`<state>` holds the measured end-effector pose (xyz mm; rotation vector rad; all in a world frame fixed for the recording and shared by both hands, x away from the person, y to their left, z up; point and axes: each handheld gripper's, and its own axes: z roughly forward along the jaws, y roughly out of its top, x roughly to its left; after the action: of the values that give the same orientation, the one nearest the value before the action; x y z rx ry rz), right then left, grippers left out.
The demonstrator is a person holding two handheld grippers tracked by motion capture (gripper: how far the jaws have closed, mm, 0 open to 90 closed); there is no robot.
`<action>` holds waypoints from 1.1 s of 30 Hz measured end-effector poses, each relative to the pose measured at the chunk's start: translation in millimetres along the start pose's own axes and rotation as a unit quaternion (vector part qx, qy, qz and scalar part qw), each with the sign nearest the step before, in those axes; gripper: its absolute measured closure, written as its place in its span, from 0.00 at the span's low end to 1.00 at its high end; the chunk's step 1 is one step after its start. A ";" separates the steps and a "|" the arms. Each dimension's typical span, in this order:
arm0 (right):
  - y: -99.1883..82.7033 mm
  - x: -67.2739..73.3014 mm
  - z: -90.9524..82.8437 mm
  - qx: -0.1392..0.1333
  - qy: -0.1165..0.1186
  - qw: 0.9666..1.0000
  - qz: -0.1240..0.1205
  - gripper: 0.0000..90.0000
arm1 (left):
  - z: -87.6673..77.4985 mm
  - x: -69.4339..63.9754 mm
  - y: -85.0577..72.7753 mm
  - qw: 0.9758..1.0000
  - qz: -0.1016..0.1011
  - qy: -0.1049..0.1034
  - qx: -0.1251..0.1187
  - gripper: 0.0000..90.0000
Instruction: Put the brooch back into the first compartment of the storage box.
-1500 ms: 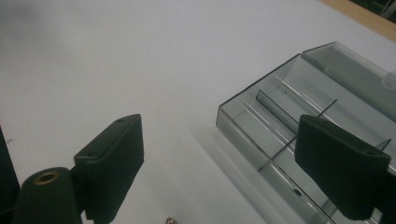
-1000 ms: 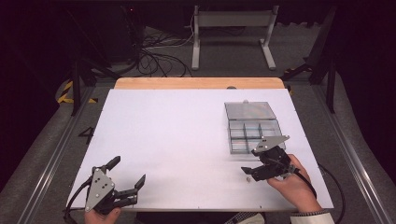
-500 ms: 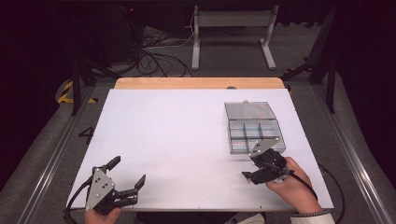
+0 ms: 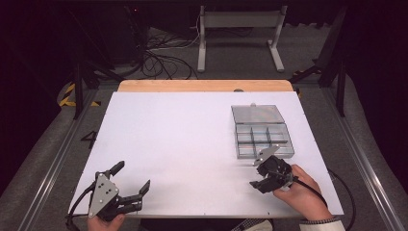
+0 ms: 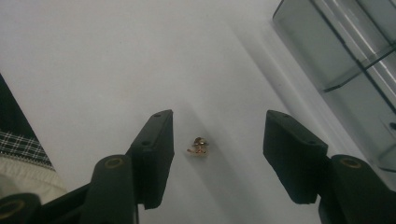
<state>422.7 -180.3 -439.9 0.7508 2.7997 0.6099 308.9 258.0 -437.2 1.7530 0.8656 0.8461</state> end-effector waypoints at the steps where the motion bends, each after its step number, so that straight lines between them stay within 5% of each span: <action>1: 0.0 0.1 1.0 0.004 0.001 1.000 -0.002 0.49 | 0.0 -0.1 0.0 1.000 -0.001 0.000 -0.001 0.08; 20: 1.3 5.7 12.7 0.055 0.017 0.998 -0.025 0.56 | 0.5 0.6 0.0 1.000 0.003 0.000 0.002 0.08; 33: 1.3 6.3 18.0 0.065 0.016 0.997 -0.030 0.64 | 0.7 -0.1 -0.3 1.000 -0.001 -0.002 0.002 0.08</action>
<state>422.7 -169.9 -456.0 0.6836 2.9016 0.4380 309.4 257.7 -437.6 1.7561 0.8670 0.8408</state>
